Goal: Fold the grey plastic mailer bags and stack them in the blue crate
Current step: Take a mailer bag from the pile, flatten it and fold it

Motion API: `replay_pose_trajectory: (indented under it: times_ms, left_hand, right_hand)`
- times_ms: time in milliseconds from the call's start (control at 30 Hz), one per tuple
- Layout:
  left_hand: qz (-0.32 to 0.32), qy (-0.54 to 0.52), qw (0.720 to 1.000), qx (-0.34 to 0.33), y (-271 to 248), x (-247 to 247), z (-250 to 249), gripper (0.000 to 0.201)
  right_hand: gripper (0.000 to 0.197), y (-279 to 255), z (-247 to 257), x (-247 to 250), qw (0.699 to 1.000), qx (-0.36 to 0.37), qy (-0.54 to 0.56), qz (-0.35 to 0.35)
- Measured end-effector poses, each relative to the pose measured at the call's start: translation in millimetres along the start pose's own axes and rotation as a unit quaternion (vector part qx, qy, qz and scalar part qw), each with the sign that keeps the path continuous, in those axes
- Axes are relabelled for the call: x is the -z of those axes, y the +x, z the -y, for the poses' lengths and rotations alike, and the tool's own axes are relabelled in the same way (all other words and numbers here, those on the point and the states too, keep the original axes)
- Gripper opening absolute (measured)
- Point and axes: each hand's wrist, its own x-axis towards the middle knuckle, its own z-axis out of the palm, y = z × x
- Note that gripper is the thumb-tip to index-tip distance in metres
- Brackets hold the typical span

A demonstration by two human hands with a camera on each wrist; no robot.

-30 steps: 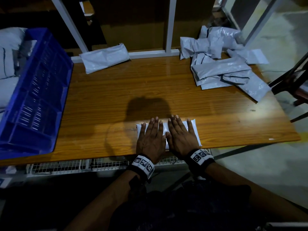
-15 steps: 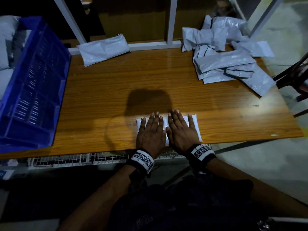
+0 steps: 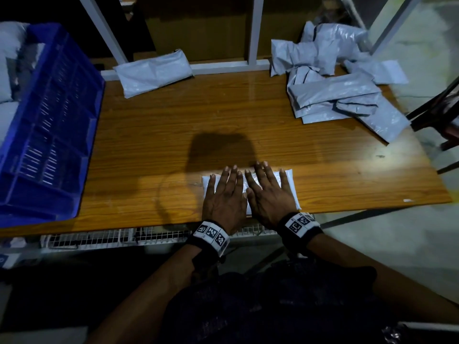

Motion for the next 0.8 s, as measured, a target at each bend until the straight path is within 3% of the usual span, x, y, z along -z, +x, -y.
replay_pose_trajectory:
  times_ms: [133, 233, 333, 467, 633, 733, 800]
  left_hand:
    - [-0.006, -0.005, 1.000, 0.004, -1.7, 4.1, 0.2, 0.066]
    - [0.004, -0.025, 1.000, -0.001, -3.2, 11.0, 5.2, 0.078]
    - [0.009, -0.099, 0.995, -0.005, -2.4, 23.5, 19.4, 0.067]
    - [0.018, -0.083, 0.996, 0.012, 2.5, 36.3, 51.2, 0.076]
    - [0.055, -0.070, 0.996, 0.005, 11.2, 54.1, 58.6, 0.097]
    - [-0.035, -0.115, 0.993, -0.021, 10.5, 65.3, 62.9, 0.080]
    - [-0.163, -0.118, 0.977, -0.077, 3.7, 76.6, 67.8, 0.054]
  right_hand:
    - [0.067, -0.2, 0.2, 6.8, 1.000, -0.003, 0.009, 0.013]
    - [0.077, -3.8, -1.4, 10.9, 0.999, 0.009, 0.030, 0.007]
    - [0.094, -2.5, -12.6, 21.6, 0.996, 0.005, 0.086, 0.004]
    - [0.059, 3.7, -35.1, 47.4, 0.996, -0.024, 0.078, 0.039]
    - [0.070, 4.6, -37.7, 76.0, 0.996, -0.032, 0.057, 0.067]
    - [0.046, 2.9, -39.7, 90.5, 0.997, -0.012, 0.077, 0.016]
    - [0.022, -2.7, -42.4, 99.3, 0.991, 0.013, 0.081, -0.101]
